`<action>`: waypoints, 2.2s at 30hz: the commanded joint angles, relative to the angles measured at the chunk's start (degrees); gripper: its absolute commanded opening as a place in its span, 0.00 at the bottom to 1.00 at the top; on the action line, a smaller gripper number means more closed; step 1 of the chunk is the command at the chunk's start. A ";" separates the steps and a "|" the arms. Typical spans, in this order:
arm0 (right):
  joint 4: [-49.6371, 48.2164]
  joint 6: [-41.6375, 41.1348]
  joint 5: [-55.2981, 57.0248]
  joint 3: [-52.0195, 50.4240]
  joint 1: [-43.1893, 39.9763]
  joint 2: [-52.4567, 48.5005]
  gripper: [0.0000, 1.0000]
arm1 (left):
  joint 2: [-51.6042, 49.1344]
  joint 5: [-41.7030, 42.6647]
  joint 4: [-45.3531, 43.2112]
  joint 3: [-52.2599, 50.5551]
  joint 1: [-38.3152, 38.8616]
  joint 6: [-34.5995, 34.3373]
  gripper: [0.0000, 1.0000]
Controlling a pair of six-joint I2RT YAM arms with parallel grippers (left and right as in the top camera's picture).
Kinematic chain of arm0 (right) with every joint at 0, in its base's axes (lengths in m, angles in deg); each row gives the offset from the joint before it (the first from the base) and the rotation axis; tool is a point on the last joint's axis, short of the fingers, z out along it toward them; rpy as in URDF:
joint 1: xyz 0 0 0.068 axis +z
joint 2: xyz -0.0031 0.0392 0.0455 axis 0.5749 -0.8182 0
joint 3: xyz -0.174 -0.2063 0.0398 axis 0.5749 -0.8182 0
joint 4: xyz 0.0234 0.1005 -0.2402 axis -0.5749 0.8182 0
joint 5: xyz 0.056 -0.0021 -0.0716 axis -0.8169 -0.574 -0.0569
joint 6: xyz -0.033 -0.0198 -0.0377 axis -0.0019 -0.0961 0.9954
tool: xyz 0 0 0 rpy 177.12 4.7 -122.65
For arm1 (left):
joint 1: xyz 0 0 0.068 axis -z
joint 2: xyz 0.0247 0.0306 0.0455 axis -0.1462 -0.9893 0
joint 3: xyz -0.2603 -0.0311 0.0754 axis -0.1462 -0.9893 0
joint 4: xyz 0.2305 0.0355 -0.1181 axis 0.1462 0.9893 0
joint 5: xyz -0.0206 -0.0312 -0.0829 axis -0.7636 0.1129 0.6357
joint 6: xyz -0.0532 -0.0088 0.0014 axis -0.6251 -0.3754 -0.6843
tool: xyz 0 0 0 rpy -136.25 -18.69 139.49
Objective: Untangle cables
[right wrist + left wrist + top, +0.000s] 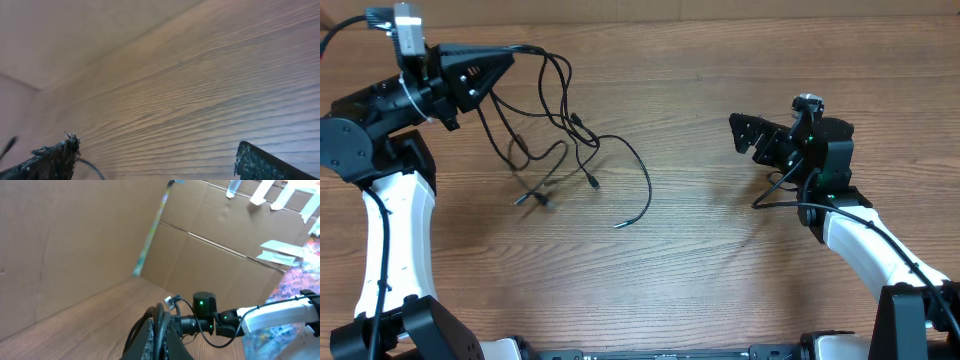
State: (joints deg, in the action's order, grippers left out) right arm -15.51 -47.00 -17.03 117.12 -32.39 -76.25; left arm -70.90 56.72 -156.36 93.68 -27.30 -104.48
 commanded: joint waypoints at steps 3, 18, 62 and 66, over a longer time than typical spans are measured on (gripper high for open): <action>-3.45 6.69 -16.13 0.37 -0.20 0.15 1.00 | 0.61 2.97 -0.24 0.87 0.96 1.57 0.04; -18.14 9.79 -39.50 0.37 -0.20 0.44 1.00 | 0.59 6.21 1.38 0.85 13.70 9.84 0.04; 26.99 14.60 -15.21 16.31 -0.20 0.44 1.00 | 0.59 -38.34 104.50 0.85 17.90 80.96 0.04; 46.71 18.01 -6.62 28.33 -0.20 0.44 1.00 | 0.59 -41.75 104.54 0.85 20.48 81.53 0.04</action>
State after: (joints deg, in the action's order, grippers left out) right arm 24.84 -33.30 -32.11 137.56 -32.44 -76.25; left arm -70.90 17.75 -51.91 93.94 -8.81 -24.92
